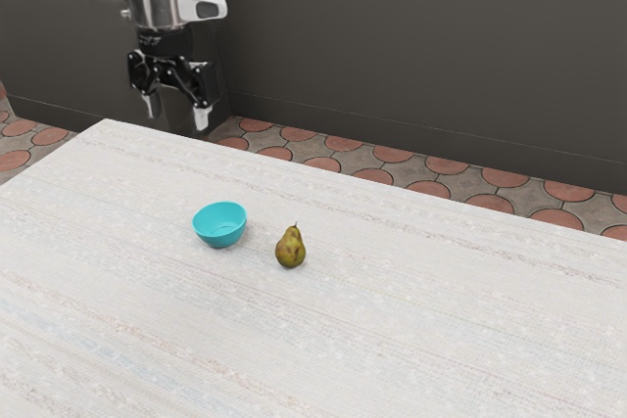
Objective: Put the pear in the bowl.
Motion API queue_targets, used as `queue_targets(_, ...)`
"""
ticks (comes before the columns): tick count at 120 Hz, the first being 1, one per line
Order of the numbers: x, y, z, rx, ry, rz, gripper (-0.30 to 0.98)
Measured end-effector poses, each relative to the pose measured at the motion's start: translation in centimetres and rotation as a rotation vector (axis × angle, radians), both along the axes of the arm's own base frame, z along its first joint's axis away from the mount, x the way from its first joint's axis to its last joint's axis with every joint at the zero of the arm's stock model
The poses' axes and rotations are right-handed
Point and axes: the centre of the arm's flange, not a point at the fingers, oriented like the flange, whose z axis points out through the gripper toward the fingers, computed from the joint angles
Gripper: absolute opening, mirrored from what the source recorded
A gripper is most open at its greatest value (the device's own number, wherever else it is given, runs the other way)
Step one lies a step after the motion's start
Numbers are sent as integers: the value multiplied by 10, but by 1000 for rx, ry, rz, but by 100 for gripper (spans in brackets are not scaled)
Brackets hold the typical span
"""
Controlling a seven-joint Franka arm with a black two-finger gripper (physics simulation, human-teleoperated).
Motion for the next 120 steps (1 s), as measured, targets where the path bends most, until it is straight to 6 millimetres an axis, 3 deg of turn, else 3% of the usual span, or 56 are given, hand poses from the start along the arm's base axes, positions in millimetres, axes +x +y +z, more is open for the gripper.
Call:
queue_targets(40,5,13,6,-37,-62,36,69)
queue_targets(48,0,8,-22,-46,-35,31,69)
queue_targets(61,-11,0,-105,-56,26,25,69)
queue_targets(71,-15,-6,-149,-61,33,20,69)
queue_targets(90,-4,-20,-185,-65,-17,1,69)
queue_targets(120,39,-41,-234,-76,-64,-19,69)
